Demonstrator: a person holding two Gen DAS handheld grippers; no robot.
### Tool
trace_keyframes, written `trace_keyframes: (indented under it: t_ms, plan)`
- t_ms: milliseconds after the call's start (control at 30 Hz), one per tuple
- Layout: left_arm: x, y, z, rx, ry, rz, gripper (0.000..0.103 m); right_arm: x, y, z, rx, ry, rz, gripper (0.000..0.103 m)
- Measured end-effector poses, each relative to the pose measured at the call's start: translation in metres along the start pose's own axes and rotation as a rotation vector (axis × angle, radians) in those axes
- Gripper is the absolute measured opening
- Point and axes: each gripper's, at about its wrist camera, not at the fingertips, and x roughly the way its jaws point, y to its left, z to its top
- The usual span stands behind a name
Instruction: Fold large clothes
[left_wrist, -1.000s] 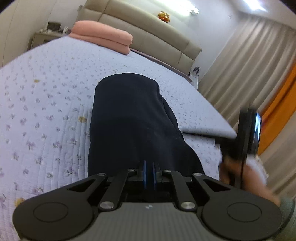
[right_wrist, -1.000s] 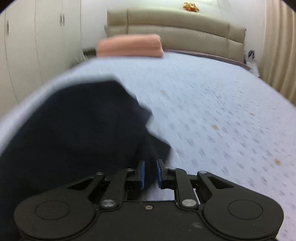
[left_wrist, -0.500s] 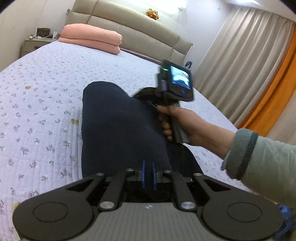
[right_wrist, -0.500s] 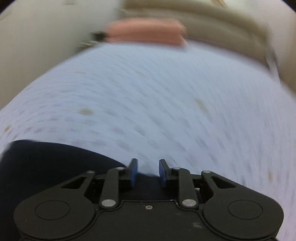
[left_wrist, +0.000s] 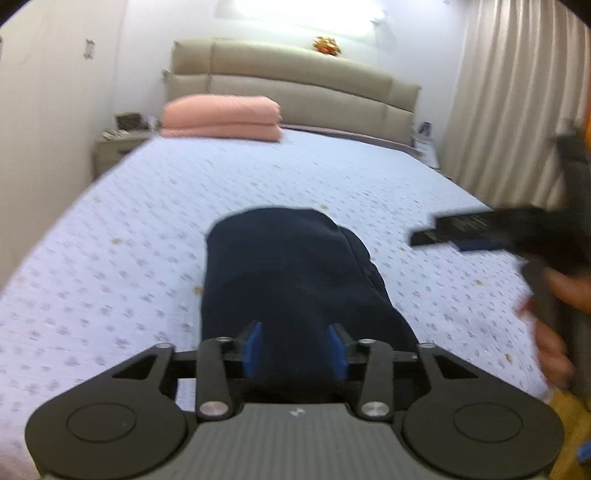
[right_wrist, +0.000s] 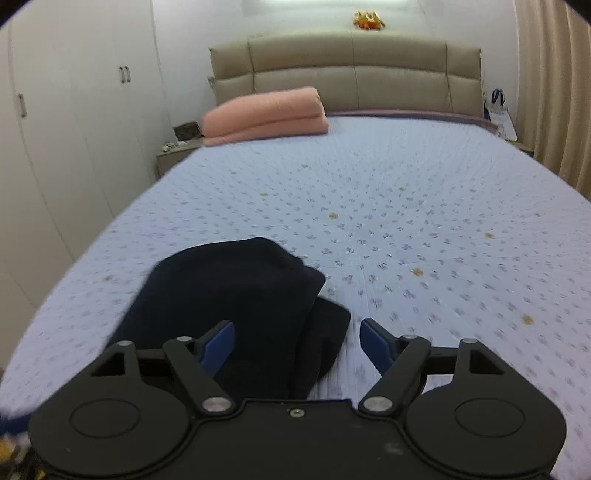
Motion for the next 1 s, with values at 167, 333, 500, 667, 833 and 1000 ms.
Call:
trace_keyframes:
  t_ms: [167, 333, 500, 667, 833, 1000]
  plan:
    - [-0.046, -0.015, 0.020, -0.052, 0.002, 0.084, 0.081, -0.067, 0.020, -0.009, 0.068, 0.042, -0.011, 0.092]
    - [-0.093, -0.032, 0.032, 0.007, -0.020, 0.215, 0.084, -0.123, 0.041, -0.022, 0.073, -0.057, -0.064, 0.102]
    - [-0.127, -0.040, 0.036, 0.005, -0.014, 0.252, 0.086, -0.149, 0.059, -0.023, 0.017, -0.059, -0.043, 0.102]
    - [-0.143, -0.042, 0.036, 0.012, -0.017, 0.252, 0.086, -0.168, 0.066, -0.024, 0.019, -0.092, -0.060, 0.102]
    - [-0.143, -0.042, 0.035, 0.005, -0.010, 0.244, 0.086, -0.166, 0.065, -0.027, 0.015, -0.080, -0.075, 0.102]
    - [-0.135, -0.044, 0.032, 0.012, 0.009, 0.269, 0.086, -0.156, 0.061, -0.031, 0.015, -0.042, -0.086, 0.102]
